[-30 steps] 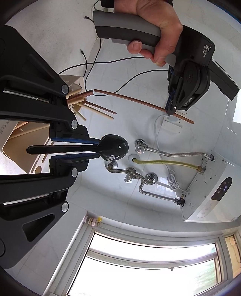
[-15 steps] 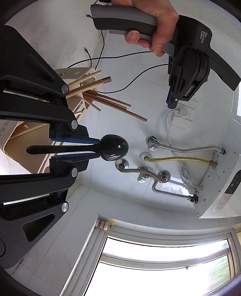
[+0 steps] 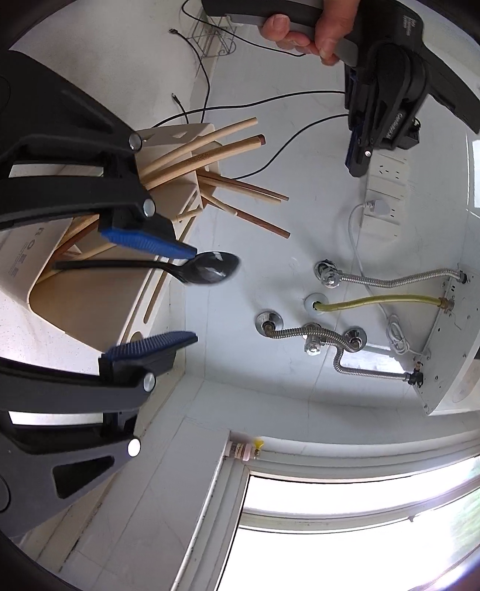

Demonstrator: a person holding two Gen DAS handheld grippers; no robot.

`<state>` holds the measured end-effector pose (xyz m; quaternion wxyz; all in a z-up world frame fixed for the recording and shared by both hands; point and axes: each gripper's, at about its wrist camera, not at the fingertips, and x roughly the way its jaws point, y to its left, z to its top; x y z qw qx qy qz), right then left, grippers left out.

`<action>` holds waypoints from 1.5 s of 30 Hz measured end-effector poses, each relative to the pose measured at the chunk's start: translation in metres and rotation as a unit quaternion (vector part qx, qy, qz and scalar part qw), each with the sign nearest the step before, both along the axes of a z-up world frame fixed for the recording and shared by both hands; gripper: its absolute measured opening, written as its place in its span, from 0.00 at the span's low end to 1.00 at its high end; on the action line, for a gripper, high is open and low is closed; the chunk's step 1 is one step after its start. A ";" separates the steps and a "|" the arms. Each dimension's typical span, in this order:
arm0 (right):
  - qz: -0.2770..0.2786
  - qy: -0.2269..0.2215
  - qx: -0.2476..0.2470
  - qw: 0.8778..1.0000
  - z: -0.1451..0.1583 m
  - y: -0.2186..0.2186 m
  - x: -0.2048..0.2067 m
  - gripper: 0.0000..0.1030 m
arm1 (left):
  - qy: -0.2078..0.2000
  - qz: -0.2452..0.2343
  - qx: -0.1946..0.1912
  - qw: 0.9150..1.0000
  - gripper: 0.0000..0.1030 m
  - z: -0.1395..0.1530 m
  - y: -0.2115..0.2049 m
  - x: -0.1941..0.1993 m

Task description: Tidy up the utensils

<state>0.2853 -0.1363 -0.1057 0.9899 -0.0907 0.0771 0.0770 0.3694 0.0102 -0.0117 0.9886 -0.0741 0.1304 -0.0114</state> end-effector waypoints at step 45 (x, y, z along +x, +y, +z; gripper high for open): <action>-0.121 0.020 0.090 0.988 0.049 -0.039 -0.125 0.92 | 0.024 -0.076 0.082 0.993 0.95 0.001 -0.006 -0.140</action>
